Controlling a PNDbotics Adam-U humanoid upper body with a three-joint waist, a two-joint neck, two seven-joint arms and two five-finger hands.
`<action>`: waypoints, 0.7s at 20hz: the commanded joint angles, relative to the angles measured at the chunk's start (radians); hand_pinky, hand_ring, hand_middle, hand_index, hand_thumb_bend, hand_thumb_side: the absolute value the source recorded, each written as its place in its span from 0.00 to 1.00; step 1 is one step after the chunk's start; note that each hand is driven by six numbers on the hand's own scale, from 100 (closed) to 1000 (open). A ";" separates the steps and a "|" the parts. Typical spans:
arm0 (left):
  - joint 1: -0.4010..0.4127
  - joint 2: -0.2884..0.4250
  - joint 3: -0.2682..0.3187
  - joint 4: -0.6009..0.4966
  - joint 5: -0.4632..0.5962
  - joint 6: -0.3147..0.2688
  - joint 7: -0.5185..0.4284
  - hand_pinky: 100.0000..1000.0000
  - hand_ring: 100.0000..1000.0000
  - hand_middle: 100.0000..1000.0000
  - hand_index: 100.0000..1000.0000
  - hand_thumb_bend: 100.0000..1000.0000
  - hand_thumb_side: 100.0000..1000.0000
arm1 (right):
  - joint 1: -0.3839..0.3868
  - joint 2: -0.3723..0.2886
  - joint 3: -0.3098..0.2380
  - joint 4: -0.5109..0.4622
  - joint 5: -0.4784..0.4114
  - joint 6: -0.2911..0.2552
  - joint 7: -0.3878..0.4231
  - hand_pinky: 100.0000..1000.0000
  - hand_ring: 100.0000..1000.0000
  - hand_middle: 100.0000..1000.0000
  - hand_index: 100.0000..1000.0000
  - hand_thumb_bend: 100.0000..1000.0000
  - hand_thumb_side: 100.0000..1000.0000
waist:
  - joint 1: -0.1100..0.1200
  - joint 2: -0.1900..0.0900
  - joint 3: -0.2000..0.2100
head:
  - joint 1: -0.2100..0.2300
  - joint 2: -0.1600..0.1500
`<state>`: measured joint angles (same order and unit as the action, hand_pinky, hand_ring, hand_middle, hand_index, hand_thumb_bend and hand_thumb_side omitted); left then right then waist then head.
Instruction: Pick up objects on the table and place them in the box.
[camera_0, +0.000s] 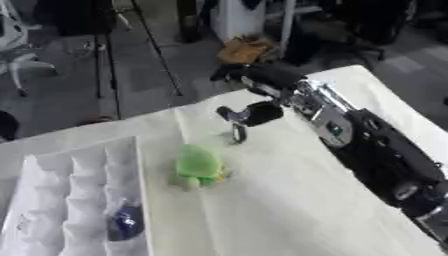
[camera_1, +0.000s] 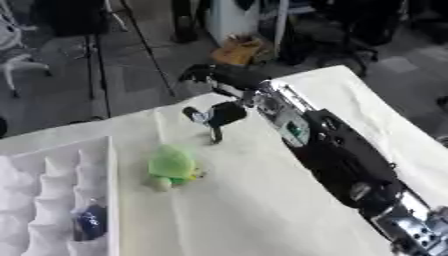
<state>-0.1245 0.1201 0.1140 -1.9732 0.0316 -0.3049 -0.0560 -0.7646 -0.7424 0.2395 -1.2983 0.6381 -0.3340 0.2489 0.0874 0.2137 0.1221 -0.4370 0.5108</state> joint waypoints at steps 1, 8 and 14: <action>-0.013 0.003 0.001 -0.026 0.000 -0.006 -0.002 0.97 0.82 0.79 0.70 0.39 0.83 | -0.017 -0.053 -0.027 0.031 0.032 -0.006 0.036 0.90 0.93 0.93 0.98 0.33 0.58 | 0.014 0.018 0.018 | -0.028 -0.025; -0.007 -0.002 -0.003 -0.027 0.003 -0.016 -0.010 0.97 0.82 0.79 0.70 0.38 0.83 | -0.014 -0.075 -0.061 0.163 0.132 -0.009 0.079 0.96 0.96 0.96 0.99 0.39 0.60 | 0.032 0.040 0.055 | -0.057 -0.045; -0.005 -0.005 -0.003 -0.027 0.005 -0.019 -0.013 0.97 0.82 0.79 0.70 0.38 0.83 | -0.011 -0.067 -0.081 0.268 0.190 -0.033 0.070 0.95 0.94 0.95 1.00 0.41 0.60 | 0.039 0.043 0.049 | -0.058 -0.047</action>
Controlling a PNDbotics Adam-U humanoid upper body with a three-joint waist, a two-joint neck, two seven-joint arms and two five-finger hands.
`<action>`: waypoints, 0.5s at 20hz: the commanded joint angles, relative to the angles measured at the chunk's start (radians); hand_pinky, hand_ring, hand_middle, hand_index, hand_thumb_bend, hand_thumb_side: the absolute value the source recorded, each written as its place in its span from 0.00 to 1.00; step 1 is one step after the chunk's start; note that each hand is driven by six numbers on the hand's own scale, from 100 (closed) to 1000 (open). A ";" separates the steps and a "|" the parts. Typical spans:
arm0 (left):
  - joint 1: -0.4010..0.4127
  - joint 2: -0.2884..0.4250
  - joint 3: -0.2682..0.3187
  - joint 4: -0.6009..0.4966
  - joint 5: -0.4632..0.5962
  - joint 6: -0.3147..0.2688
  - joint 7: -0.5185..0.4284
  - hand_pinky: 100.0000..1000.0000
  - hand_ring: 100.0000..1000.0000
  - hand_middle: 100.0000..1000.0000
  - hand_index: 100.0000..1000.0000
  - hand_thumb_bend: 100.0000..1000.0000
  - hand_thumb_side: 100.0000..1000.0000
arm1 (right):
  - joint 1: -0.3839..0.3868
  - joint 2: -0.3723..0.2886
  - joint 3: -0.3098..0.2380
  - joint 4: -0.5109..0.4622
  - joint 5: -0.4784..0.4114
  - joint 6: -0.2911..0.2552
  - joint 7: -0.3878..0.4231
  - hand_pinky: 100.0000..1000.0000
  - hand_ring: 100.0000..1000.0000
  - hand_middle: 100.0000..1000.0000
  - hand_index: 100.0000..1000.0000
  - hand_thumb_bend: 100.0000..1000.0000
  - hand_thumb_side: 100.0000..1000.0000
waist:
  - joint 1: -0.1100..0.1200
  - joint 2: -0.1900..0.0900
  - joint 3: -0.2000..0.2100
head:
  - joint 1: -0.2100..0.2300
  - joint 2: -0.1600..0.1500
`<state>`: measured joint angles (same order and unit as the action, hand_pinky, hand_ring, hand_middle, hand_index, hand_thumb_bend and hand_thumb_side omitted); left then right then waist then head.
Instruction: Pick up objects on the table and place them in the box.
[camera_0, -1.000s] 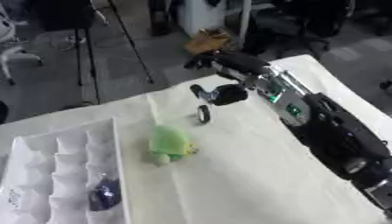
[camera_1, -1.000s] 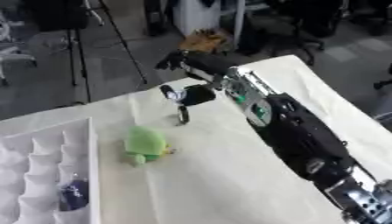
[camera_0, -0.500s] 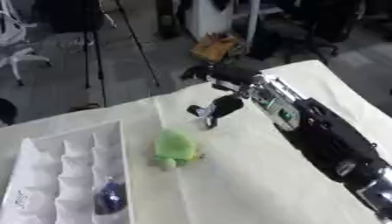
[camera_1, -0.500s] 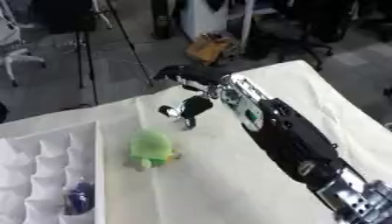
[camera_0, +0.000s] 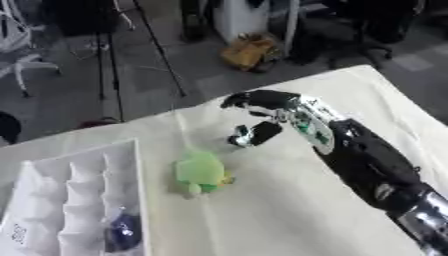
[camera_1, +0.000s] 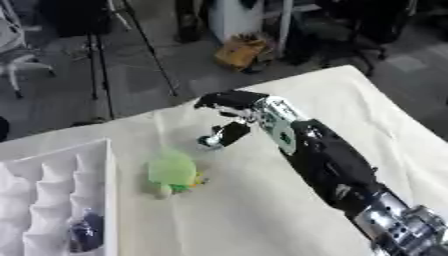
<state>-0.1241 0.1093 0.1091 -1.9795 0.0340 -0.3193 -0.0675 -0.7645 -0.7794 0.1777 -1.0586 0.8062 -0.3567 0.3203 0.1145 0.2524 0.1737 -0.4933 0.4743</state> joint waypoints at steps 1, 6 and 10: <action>-0.006 0.006 0.002 -0.020 0.002 -0.005 -0.003 0.97 0.82 0.79 0.70 0.38 0.83 | -0.008 -0.029 -0.019 0.043 0.028 -0.016 0.002 0.95 0.94 0.96 1.00 0.42 0.60 | 0.013 0.004 -0.005 | -0.001 -0.010; -0.004 0.006 0.001 -0.020 0.002 -0.006 -0.008 0.97 0.82 0.79 0.70 0.38 0.83 | -0.005 -0.024 -0.023 0.083 0.041 -0.039 0.011 0.94 0.94 0.94 1.00 0.43 0.60 | 0.016 0.002 -0.008 | 0.001 -0.010; -0.001 0.006 0.000 -0.020 0.002 -0.007 -0.011 0.97 0.82 0.79 0.70 0.38 0.83 | -0.006 -0.019 -0.022 0.097 0.040 -0.051 0.013 0.94 0.93 0.94 1.00 0.43 0.59 | 0.021 -0.002 -0.006 | 0.003 -0.009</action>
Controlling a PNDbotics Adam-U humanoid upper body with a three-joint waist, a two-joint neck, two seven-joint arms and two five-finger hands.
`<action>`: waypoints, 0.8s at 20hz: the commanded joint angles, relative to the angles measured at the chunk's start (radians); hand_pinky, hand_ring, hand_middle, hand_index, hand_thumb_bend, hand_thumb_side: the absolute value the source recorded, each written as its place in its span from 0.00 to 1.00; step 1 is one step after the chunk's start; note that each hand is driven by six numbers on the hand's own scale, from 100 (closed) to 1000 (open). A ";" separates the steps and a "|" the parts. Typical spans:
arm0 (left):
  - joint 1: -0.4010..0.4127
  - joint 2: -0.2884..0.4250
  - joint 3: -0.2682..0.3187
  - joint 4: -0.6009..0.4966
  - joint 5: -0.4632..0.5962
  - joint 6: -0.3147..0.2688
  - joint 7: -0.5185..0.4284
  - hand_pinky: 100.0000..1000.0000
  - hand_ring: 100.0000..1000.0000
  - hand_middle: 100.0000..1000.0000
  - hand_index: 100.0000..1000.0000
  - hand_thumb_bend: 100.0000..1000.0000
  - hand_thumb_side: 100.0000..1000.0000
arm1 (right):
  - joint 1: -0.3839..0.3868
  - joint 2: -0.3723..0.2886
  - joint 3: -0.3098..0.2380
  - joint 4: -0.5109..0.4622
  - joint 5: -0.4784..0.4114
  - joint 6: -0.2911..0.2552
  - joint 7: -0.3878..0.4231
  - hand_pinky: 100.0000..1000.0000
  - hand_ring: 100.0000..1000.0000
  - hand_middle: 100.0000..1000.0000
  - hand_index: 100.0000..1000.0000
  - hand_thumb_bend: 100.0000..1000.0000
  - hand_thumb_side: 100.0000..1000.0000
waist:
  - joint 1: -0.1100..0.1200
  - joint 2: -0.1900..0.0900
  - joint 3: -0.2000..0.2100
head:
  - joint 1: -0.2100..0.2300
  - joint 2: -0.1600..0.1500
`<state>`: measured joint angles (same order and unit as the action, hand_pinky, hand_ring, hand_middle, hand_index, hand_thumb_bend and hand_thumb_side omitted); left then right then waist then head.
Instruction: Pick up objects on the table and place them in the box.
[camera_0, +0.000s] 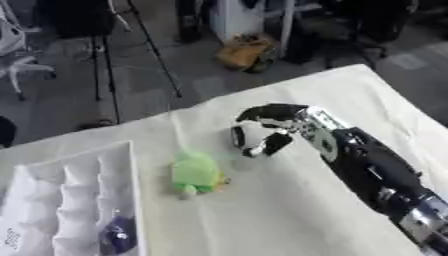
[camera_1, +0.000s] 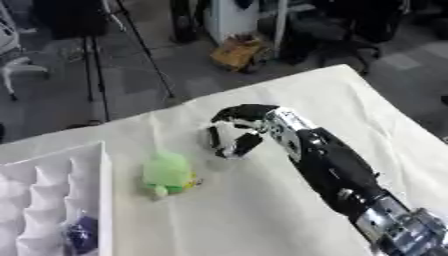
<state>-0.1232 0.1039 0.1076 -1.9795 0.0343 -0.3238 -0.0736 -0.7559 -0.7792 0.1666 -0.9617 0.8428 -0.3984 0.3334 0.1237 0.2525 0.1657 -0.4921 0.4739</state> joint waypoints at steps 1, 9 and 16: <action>-0.001 0.012 0.001 -0.020 0.002 -0.003 -0.005 0.97 0.82 0.79 0.70 0.38 0.83 | -0.017 -0.018 -0.010 0.000 0.004 -0.012 -0.002 0.94 0.93 0.94 1.00 0.43 0.59 | 0.012 -0.003 0.005 | 0.001 -0.008; 0.003 0.012 -0.001 -0.020 0.003 -0.003 -0.008 0.97 0.82 0.79 0.70 0.38 0.84 | -0.025 -0.022 -0.005 -0.033 0.013 -0.020 -0.016 0.94 0.93 0.93 1.00 0.42 0.58 | 0.015 -0.003 0.014 | -0.005 -0.006; 0.001 0.011 -0.002 -0.020 0.000 -0.005 -0.010 0.97 0.82 0.79 0.70 0.38 0.84 | -0.016 -0.026 0.003 -0.086 0.026 -0.009 -0.033 0.93 0.93 0.93 1.00 0.42 0.57 | 0.016 0.001 0.015 | -0.009 -0.009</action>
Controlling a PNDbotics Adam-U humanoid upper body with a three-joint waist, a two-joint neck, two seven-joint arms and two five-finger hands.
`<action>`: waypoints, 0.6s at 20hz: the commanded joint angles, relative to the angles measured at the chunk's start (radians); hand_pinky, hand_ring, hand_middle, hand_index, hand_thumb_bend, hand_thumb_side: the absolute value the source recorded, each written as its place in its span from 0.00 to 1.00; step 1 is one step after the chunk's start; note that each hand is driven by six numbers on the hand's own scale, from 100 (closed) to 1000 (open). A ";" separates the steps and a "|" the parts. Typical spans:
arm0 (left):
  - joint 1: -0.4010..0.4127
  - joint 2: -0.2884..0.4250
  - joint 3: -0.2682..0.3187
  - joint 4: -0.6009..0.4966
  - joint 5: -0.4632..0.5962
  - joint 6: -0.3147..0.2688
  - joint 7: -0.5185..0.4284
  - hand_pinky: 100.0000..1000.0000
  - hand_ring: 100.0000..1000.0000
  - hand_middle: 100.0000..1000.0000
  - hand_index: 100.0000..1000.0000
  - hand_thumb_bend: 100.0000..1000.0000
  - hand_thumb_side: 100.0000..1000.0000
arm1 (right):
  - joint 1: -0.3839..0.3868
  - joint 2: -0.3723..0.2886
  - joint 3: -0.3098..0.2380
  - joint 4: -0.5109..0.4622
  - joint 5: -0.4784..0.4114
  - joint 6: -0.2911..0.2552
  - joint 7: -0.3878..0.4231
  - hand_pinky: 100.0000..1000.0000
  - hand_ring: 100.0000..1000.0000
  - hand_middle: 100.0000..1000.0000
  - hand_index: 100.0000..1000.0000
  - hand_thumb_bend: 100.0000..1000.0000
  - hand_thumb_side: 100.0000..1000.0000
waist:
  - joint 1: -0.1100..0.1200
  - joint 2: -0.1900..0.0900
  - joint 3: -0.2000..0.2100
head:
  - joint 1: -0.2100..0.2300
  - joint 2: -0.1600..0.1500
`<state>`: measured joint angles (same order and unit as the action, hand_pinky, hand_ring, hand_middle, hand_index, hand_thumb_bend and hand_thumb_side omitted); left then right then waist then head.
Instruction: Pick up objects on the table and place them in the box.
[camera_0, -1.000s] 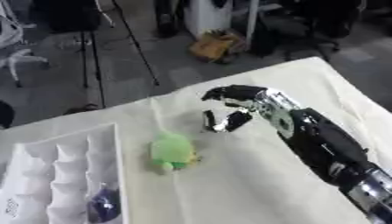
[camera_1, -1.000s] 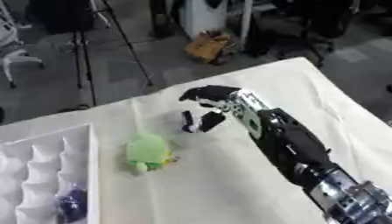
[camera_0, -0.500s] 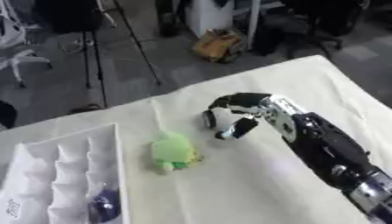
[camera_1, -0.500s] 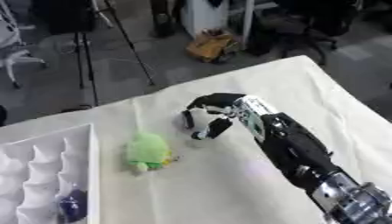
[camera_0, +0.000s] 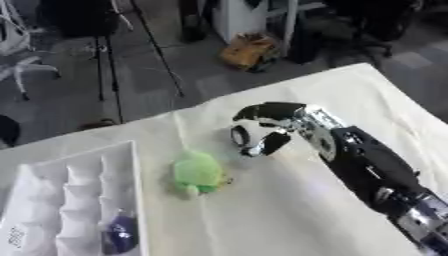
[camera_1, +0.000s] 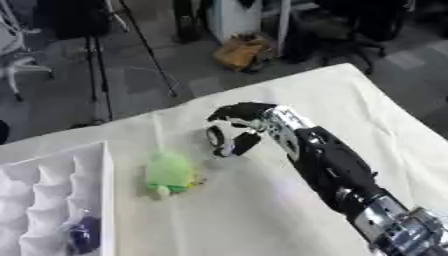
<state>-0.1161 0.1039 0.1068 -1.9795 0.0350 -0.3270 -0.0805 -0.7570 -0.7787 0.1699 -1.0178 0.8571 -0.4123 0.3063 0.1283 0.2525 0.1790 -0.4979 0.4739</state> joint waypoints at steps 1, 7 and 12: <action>-0.006 0.010 -0.002 -0.020 -0.001 -0.002 -0.003 0.97 0.82 0.79 0.70 0.38 0.84 | -0.015 -0.025 0.001 -0.031 0.014 0.006 -0.005 0.93 0.92 0.94 1.00 0.43 0.56 | 0.012 0.002 0.003 | -0.003 -0.011; -0.006 0.009 -0.002 -0.020 0.000 -0.003 -0.004 0.97 0.82 0.79 0.70 0.38 0.84 | -0.012 -0.014 0.008 -0.024 0.030 0.006 0.000 0.91 0.91 0.93 1.00 0.42 0.56 | 0.013 0.003 0.006 | -0.008 -0.013; -0.006 0.009 -0.002 -0.020 0.000 -0.004 -0.004 0.97 0.82 0.79 0.70 0.38 0.84 | -0.010 -0.008 0.010 -0.016 0.033 0.001 0.001 0.89 0.89 0.93 1.00 0.42 0.55 | 0.014 0.002 0.006 | -0.008 -0.014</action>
<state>-0.1161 0.1037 0.1017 -1.9795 0.0350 -0.3295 -0.0830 -0.7553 -0.7693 0.1848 -1.0259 0.8862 -0.4098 0.3083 0.1332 0.2525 0.1840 -0.5052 0.4717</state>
